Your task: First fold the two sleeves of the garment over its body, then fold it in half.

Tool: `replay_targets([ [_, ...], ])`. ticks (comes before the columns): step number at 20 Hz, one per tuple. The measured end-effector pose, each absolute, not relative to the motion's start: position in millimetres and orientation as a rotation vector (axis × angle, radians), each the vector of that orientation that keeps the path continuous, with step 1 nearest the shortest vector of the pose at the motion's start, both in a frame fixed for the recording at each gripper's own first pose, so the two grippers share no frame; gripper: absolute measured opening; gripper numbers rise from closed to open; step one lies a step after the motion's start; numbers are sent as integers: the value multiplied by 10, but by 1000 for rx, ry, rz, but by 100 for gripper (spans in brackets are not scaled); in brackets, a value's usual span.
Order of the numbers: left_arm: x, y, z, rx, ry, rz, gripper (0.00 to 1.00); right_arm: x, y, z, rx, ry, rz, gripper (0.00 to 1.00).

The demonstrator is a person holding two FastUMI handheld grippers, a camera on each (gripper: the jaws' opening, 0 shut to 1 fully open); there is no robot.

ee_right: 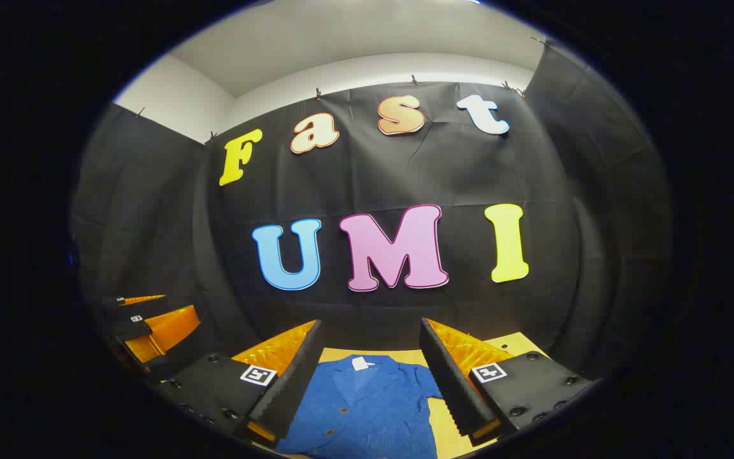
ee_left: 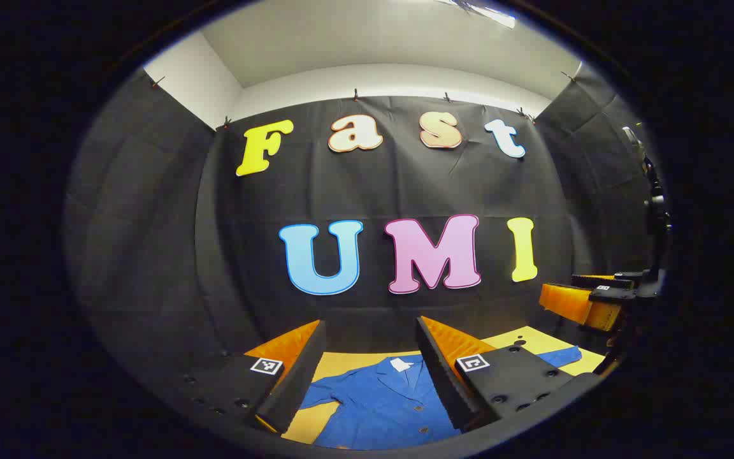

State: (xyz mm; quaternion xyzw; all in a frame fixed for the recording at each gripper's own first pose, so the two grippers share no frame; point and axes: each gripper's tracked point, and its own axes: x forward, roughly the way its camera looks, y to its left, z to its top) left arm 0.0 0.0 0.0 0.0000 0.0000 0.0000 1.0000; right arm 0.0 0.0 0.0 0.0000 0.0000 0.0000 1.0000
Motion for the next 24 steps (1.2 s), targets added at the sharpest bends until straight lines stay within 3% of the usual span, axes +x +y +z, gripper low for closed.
replay_targets([
  [7,-28,587,63,-20,-15,-21,81,-59,752,29,-89,-21,-82,95],
  [12,-236,844,253,-33,-159,-47,81,-297,1113,173,-131,-74,-105,96],
  [24,-71,651,122,1,-137,-104,81,-242,784,170,-135,-65,-162,96],
])
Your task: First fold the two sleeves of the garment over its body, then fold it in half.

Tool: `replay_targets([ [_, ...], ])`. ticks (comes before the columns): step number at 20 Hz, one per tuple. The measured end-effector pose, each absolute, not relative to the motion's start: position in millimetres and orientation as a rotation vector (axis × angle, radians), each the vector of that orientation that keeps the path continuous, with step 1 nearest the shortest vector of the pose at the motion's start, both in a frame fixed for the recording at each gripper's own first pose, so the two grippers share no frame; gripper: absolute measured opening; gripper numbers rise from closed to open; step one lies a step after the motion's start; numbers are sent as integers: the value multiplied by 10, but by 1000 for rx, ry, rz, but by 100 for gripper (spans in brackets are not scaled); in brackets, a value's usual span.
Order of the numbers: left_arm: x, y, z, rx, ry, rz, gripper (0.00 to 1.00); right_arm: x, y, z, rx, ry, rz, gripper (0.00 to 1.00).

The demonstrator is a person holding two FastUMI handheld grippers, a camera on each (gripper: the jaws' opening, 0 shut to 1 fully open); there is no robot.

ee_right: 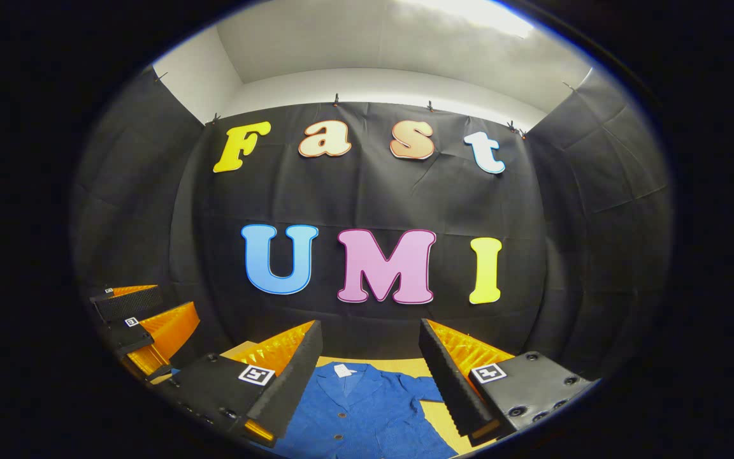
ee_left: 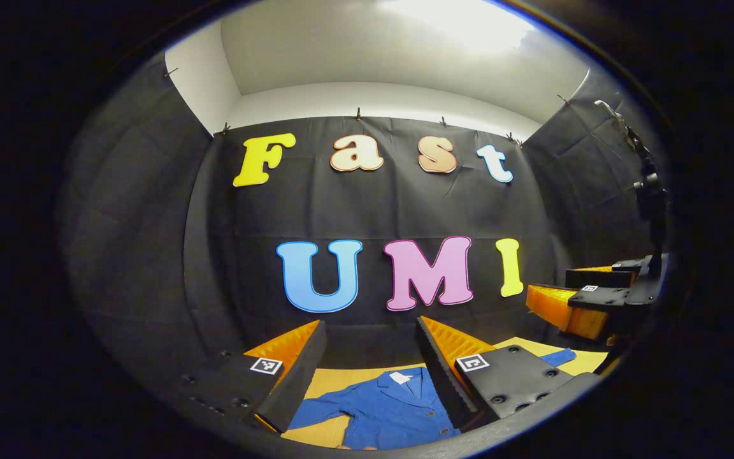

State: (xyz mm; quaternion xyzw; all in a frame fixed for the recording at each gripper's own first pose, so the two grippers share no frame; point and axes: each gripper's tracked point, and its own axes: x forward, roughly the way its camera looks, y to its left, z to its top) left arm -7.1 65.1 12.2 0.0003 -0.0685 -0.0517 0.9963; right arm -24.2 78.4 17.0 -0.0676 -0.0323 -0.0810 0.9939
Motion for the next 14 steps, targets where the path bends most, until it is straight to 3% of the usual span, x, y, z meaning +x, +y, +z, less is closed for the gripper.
replay_targets([
  [14,169,740,-271,43,-24,-21,81,146,635,-185,-146,2,-97,96],
])
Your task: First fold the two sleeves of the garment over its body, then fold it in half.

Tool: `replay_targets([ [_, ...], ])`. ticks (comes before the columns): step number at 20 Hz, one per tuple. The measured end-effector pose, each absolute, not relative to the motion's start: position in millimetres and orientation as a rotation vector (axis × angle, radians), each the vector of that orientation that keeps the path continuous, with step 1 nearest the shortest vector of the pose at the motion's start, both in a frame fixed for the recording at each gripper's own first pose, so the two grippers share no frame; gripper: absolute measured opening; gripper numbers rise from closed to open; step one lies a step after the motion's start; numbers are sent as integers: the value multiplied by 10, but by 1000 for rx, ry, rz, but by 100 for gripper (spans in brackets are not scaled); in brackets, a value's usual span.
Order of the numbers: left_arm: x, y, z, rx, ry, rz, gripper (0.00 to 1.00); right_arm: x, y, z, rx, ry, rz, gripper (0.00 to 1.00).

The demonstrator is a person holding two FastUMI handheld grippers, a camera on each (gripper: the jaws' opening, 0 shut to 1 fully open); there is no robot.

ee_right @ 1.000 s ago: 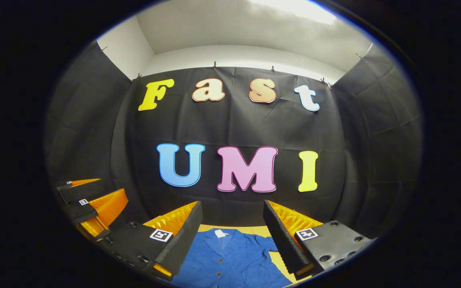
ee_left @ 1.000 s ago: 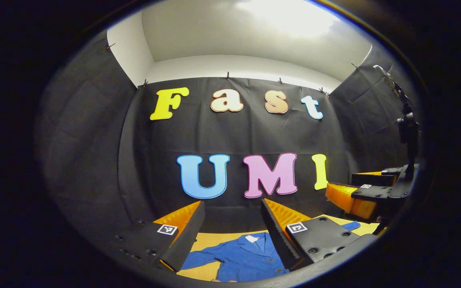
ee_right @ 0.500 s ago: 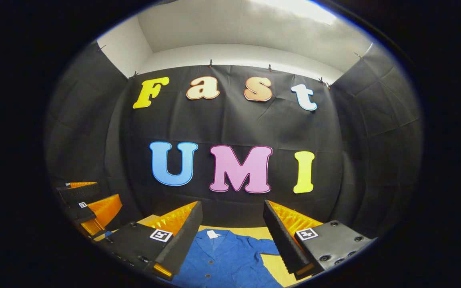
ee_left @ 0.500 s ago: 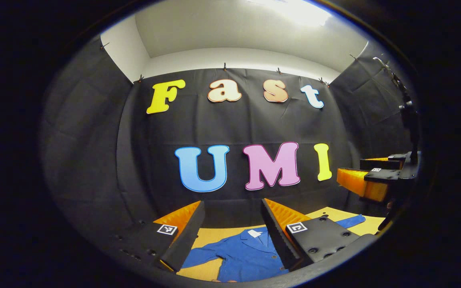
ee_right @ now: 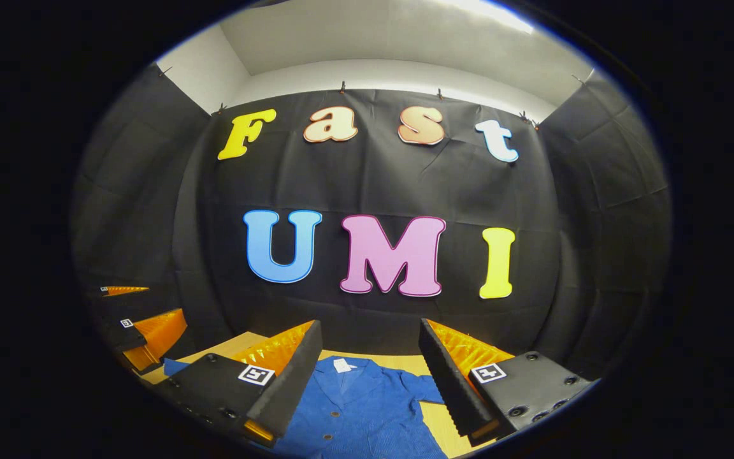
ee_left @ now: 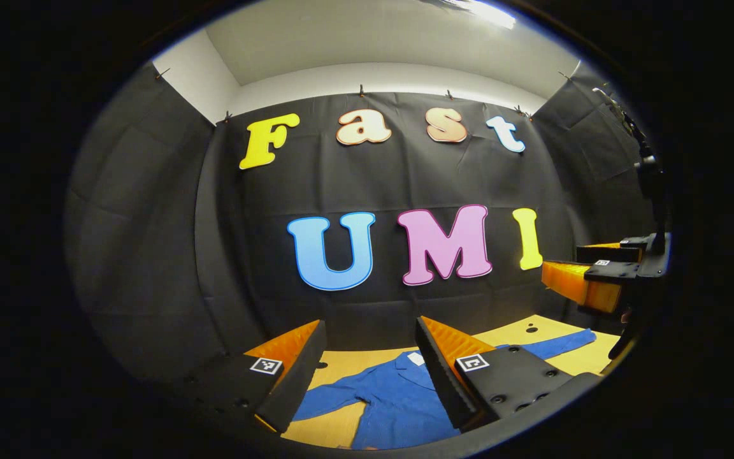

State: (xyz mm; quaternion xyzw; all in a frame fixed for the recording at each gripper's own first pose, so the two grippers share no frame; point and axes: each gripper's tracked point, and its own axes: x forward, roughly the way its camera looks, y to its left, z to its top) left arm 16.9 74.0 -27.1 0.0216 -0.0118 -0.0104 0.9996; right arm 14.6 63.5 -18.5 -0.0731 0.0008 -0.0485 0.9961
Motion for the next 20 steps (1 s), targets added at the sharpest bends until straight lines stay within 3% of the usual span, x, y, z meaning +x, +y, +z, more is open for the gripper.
replay_targets([
  [4,294,739,-369,25,2,0,81,206,554,-205,-147,1,-92,100],
  [5,309,736,-399,19,11,2,81,214,517,-223,-146,6,-97,95],
  [8,353,700,-427,10,21,-1,82,243,390,-296,-139,28,-118,97],
  [9,371,690,-438,12,22,-4,82,246,346,-315,-137,32,-126,90],
  [10,377,682,-443,15,24,-5,82,263,292,-340,-134,37,-136,100],
  [14,428,640,-470,16,33,-10,82,307,88,-457,-131,64,-171,90],
  [15,432,605,-473,18,34,-16,82,336,39,-481,-140,69,-181,97],
  [16,445,574,-469,23,32,-22,82,389,-7,-527,-149,79,-189,97],
  [17,467,543,-476,27,33,-28,82,449,-44,-575,-157,86,-192,90],
  [19,519,475,-497,37,40,-41,82,569,-221,-716,-146,116,-224,90],
  [20,532,449,-494,42,41,-47,81,624,-320,-810,-124,138,-246,96],
])
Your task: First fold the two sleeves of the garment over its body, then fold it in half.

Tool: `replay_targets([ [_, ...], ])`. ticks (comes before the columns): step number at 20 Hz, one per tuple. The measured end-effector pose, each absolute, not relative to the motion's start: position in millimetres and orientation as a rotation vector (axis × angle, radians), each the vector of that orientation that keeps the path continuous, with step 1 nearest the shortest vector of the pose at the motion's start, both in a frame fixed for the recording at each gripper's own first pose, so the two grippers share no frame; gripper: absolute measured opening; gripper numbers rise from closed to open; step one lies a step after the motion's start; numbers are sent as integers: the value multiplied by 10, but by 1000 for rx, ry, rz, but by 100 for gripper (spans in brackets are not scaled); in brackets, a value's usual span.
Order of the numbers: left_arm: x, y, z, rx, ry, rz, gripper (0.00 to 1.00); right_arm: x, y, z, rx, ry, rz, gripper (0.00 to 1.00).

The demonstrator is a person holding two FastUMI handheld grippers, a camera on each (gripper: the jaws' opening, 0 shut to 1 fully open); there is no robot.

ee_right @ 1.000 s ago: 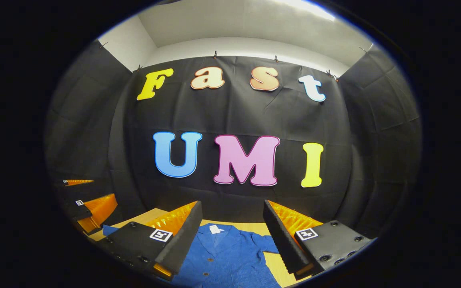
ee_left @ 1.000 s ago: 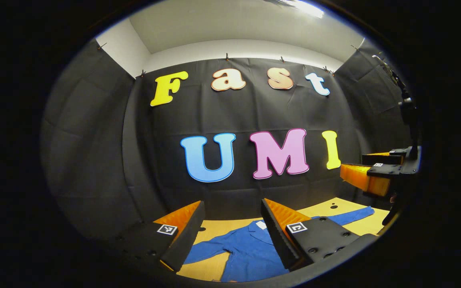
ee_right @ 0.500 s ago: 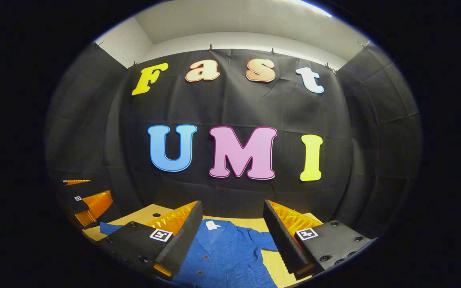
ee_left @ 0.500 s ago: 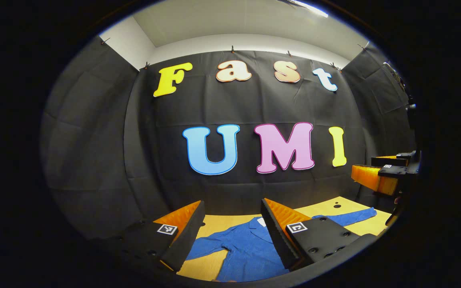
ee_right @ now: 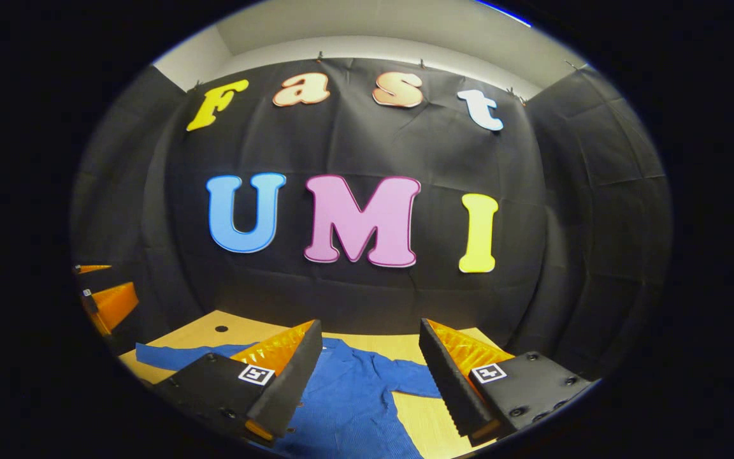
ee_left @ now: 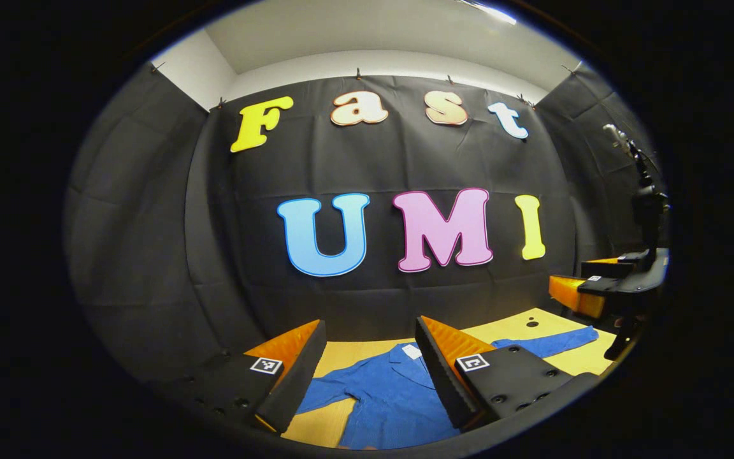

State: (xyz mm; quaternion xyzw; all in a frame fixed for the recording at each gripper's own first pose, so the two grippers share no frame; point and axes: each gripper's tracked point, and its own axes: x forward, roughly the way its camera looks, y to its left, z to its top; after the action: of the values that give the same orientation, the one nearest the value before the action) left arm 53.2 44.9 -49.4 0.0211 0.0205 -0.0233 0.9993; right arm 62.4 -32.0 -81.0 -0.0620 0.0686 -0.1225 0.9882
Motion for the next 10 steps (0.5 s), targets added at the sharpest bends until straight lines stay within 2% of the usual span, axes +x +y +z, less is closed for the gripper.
replay_targets([
  [7,757,183,-594,63,68,-78,82,962,-1093,-1613,-73,358,-360,96],
  [10,877,28,-669,69,91,-96,81,977,-1600,-1843,-38,397,-445,96],
])
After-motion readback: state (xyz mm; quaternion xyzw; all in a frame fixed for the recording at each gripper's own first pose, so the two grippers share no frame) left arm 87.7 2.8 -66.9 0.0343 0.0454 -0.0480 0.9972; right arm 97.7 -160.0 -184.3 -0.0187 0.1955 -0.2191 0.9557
